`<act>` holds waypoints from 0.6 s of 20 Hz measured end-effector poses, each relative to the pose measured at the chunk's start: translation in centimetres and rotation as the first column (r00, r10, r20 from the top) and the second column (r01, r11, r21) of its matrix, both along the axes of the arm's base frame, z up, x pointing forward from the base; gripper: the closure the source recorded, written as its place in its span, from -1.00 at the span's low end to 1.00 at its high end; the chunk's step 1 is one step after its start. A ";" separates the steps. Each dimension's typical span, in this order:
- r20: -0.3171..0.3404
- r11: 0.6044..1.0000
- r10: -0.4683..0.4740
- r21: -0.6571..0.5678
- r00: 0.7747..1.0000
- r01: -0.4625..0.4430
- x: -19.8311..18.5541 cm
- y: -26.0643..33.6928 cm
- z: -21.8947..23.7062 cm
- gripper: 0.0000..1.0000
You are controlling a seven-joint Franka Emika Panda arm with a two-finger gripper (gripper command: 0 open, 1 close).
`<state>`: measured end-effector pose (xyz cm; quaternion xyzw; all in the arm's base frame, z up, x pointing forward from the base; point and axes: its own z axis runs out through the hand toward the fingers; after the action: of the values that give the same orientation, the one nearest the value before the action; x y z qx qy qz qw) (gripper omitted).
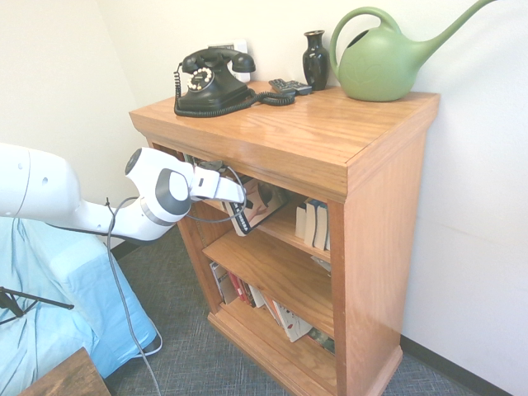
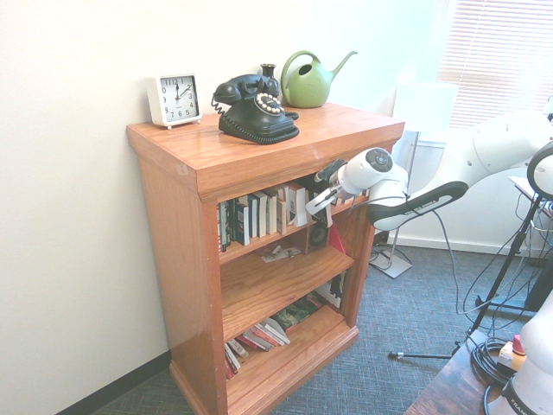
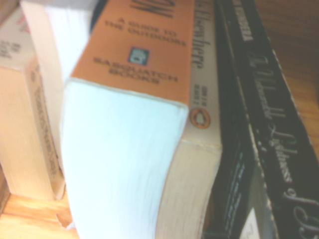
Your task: Organize the shelf
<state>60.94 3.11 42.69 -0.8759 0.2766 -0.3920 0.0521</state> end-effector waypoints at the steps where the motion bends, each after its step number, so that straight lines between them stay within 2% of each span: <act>1: 0.000 1.000 0.000 0.000 1.000 0.000 0.0 0.0 0.0 -1.00; 8: 0.004 1.000 0.012 0.005 1.000 -0.012 -0.3 0.3 -0.1 -1.00; 12: 0.014 0.999 0.042 0.013 0.999 -0.043 -2.1 1.0 0.0 -1.00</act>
<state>58.80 4.12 42.65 -0.8784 0.2601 -0.3950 0.0683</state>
